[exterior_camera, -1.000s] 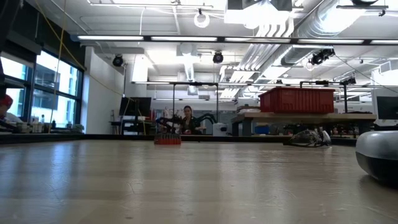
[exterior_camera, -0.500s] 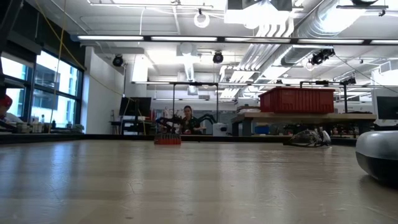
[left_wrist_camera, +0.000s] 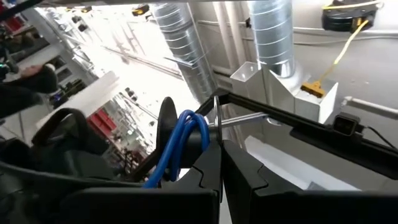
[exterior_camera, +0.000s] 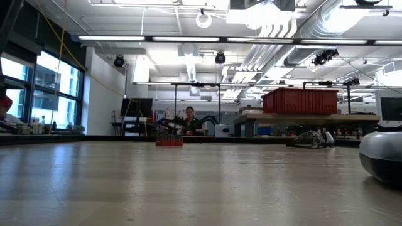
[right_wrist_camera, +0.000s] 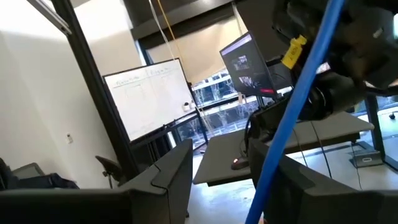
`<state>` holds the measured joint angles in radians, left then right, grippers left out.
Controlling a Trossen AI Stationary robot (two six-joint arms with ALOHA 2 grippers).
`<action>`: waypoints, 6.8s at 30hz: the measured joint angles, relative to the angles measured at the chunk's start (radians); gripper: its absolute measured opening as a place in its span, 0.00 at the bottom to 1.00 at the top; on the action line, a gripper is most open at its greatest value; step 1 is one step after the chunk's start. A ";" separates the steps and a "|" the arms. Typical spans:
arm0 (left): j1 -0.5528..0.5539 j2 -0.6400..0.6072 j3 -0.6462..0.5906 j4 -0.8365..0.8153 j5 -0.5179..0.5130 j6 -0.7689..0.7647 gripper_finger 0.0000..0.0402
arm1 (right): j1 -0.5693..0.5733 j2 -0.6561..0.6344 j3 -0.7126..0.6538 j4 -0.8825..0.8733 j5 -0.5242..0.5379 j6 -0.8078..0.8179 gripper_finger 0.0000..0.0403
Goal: Coil cords
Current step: Coil the blue wire onto the spool
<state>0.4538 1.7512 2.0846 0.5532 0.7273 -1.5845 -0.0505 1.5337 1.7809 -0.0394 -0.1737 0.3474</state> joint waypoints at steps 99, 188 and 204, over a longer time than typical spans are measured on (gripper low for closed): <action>-0.002 -0.169 0.001 -0.243 0.126 0.042 0.00 | -0.041 -0.004 0.000 -0.068 0.099 -0.067 0.02; -0.177 0.012 0.001 -0.134 0.123 -0.210 0.00 | -0.059 -0.031 0.000 -0.460 0.057 0.191 0.00; -0.126 0.030 0.002 -0.173 0.179 -0.187 0.00 | -0.058 -0.045 0.000 -0.372 0.028 0.247 0.00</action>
<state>0.3275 1.7814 2.0861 0.3806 0.9067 -1.7720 -0.1085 1.4892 1.7809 -0.4112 -0.1454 0.5947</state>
